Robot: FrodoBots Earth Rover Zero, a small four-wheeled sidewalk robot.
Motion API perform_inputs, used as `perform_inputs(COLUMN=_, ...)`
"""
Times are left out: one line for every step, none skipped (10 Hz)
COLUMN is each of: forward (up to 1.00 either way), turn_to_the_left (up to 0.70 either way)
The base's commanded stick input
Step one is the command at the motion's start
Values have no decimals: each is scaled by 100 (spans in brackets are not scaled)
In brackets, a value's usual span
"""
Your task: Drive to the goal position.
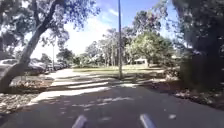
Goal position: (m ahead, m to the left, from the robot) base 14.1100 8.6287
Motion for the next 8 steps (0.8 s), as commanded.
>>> perform_inputs(forward=100, turn_to_the_left=0)
perform_inputs(forward=100, turn_to_the_left=0)
perform_inputs(forward=100, turn_to_the_left=0)
perform_inputs(forward=100, turn_to_the_left=0)
perform_inputs(forward=100, turn_to_the_left=0)
perform_inputs(forward=100, turn_to_the_left=0)
perform_inputs(forward=100, turn_to_the_left=0)
perform_inputs(forward=100, turn_to_the_left=23)
